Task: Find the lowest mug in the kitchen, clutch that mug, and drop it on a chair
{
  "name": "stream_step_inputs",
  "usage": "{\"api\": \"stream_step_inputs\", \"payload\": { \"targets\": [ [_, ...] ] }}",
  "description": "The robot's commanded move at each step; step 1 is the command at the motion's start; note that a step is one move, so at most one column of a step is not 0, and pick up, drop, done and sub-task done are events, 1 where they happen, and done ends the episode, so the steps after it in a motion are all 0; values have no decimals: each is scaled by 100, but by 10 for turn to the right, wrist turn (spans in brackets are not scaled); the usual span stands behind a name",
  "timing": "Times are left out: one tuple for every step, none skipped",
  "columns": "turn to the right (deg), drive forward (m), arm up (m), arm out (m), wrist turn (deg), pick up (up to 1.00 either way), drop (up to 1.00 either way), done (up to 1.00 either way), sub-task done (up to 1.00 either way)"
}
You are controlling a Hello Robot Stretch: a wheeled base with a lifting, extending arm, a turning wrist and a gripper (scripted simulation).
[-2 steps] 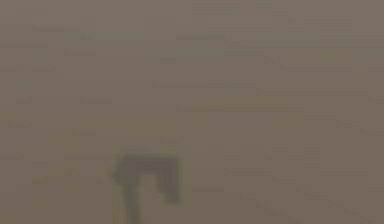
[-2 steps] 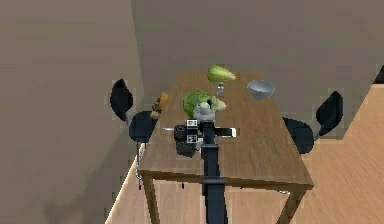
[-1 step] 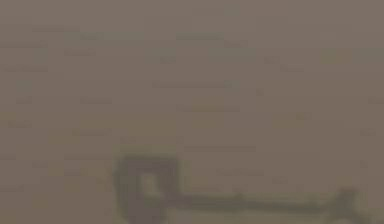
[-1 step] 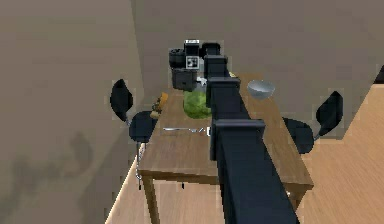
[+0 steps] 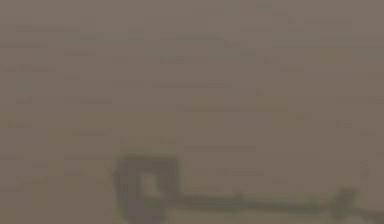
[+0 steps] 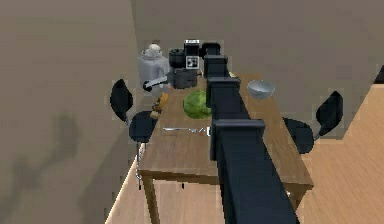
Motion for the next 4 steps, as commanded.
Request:
{"api": "stream_step_inputs", "payload": {
  "targets": [
    [0, 0, 0, 0, -450, 0, 0, 0, 0],
    [0, 0, 0, 0, -450, 0, 0, 0, 0],
    [0, 0, 0, 0, -150, 0, 0, 0, 0],
    [0, 0, 0, -38, 0, 0, 0, 0, 0]
  ]
}}
